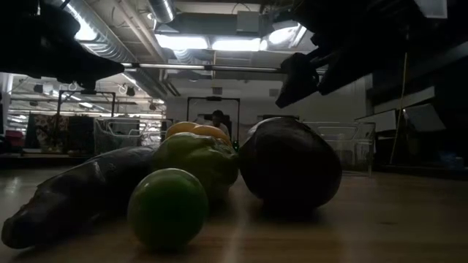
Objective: Sort produce into baskets
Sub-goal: Put the red tomato into the right transparent bin
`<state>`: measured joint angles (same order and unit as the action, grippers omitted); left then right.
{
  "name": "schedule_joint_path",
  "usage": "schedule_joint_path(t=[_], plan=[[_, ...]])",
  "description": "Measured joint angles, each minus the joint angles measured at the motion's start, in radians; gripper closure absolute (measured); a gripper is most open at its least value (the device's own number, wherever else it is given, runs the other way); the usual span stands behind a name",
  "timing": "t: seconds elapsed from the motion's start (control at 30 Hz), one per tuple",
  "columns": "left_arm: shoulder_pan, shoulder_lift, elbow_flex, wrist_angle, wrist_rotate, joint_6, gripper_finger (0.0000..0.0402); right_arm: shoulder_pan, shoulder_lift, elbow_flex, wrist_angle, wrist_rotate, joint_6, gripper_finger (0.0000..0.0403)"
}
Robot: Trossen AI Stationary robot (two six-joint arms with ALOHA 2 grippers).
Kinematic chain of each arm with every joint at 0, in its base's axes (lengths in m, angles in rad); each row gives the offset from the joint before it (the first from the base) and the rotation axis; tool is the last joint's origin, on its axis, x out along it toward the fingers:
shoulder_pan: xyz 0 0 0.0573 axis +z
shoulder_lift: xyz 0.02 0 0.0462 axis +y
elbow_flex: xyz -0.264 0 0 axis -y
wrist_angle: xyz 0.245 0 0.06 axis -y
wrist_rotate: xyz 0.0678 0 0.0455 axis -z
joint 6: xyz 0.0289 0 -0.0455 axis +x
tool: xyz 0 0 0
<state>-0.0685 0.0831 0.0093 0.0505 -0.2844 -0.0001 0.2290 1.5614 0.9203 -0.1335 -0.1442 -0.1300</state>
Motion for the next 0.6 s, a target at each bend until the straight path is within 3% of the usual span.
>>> schedule_joint_path(t=[0.17, 0.6], plan=[[0.000, 0.000, 0.000, 0.000, 0.000, -0.025, 0.0400, 0.036, 0.042, 0.000, 0.072, 0.038, -0.030, 0.0036], [0.000, 0.000, 0.000, 0.000, 0.000, -0.026, 0.0400, 0.039, 0.096, 0.000, 0.130, 0.016, -0.032, 0.0036]])
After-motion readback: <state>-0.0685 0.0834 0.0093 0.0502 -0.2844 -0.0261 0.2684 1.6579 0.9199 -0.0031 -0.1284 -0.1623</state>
